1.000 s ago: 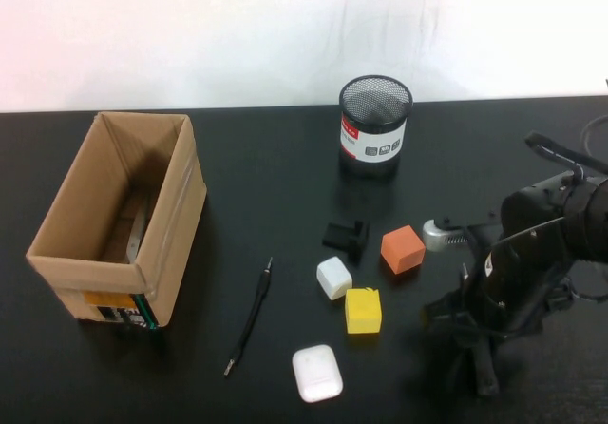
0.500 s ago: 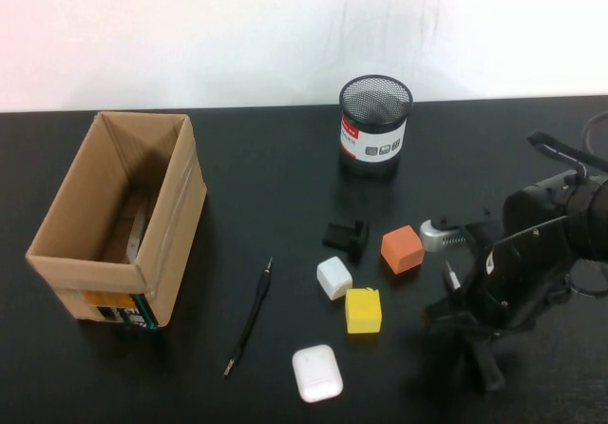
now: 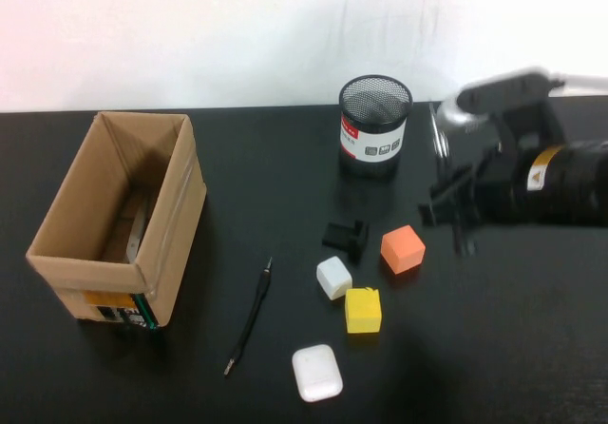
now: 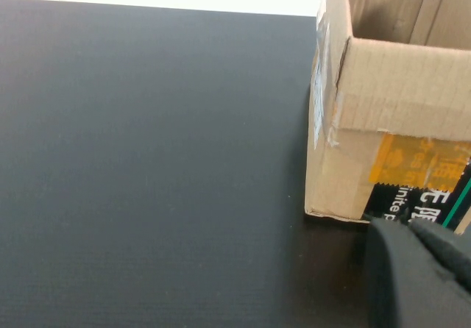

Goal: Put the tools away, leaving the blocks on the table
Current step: Place the picked object into the round holder

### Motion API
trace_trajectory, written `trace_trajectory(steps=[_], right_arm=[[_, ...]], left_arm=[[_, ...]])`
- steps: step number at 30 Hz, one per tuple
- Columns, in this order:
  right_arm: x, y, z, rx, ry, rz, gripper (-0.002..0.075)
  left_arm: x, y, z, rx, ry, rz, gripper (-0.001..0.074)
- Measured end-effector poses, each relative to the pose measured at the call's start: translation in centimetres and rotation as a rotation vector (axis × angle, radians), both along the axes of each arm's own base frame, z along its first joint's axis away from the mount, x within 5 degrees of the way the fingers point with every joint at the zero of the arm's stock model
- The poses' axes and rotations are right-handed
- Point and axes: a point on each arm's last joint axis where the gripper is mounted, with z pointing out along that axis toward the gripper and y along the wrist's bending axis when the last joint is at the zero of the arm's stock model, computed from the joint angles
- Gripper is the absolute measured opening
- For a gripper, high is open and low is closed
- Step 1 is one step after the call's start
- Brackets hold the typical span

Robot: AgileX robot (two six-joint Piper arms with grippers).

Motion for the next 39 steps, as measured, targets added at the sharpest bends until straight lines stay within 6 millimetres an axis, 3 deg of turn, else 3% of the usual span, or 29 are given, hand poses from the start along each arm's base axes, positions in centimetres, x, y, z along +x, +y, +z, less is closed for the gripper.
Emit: trace_trajectory(steps=[6,11,16,23,33,39], right_arm=[[-1.2,2.5,3.4,0.041,-0.353,0.134,-0.0008],[0.3,2.9,4.0,0.148,-0.533,0.094,-0.0008],[2.3,3.7,3.0,0.252,-0.687,0.036,-0.0008],[6.0,4.0,-0.3,0.323,-0.643,-0.120,-0.0008],[10.9,5.2,-2.2,0.305,-0.641,-0.153,-0.0008],[13.7,6.3,-4.6,0.287,-0.607,-0.163,-0.0008]], left_arm=[[0.0,0.0,0.0,0.000,0.000,0.000,-0.0004],[0.0,0.0,0.0,0.000,0.000,0.000,-0.0004],[0.0,0.0,0.0,0.000,0.000,0.000,-0.0004],[0.0,0.0,0.0,0.000,0.000,0.000,-0.0004],[0.0,0.0,0.0,0.000,0.000,0.000,-0.0004],[0.0,0.0,0.0,0.000,0.000,0.000,-0.0004]])
